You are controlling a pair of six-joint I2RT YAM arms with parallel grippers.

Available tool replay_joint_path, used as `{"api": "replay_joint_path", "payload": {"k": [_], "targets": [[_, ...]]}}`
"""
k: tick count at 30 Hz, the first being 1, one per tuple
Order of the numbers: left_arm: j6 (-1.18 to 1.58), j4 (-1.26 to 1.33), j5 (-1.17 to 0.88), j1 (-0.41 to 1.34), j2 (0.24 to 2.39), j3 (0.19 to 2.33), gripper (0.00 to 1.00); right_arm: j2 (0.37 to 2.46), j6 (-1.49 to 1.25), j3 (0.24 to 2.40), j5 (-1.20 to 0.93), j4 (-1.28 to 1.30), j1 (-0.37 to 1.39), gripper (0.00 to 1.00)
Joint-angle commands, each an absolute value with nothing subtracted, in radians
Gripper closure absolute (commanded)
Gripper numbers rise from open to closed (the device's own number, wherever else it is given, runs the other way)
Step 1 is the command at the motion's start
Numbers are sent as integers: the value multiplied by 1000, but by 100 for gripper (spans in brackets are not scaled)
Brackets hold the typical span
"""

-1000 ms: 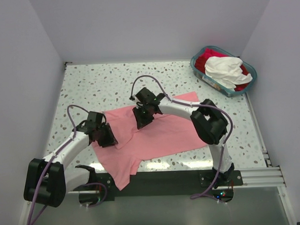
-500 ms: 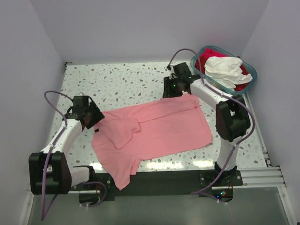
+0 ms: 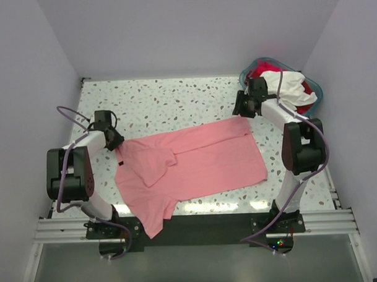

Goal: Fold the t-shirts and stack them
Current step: Fold the tshirt

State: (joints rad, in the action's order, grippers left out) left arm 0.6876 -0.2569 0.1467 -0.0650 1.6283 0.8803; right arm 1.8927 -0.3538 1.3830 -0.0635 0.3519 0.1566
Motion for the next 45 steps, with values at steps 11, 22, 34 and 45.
{"api": "replay_joint_path", "payload": {"k": [11, 22, 34, 45], "targets": [[621, -239, 239, -80, 1716, 999, 94, 2031, -357, 1364, -38, 281, 86, 55], [531, -319, 327, -127, 1807, 1124, 98, 2085, -354, 1420, -3, 368, 41, 57], [537, -327, 167, -127, 1729, 1173, 55, 1968, -394, 1480, -146, 406, 41, 55], [546, -365, 77, -124, 1505, 1051, 28, 1864, -479, 1296, -153, 374, 41, 58]]}}
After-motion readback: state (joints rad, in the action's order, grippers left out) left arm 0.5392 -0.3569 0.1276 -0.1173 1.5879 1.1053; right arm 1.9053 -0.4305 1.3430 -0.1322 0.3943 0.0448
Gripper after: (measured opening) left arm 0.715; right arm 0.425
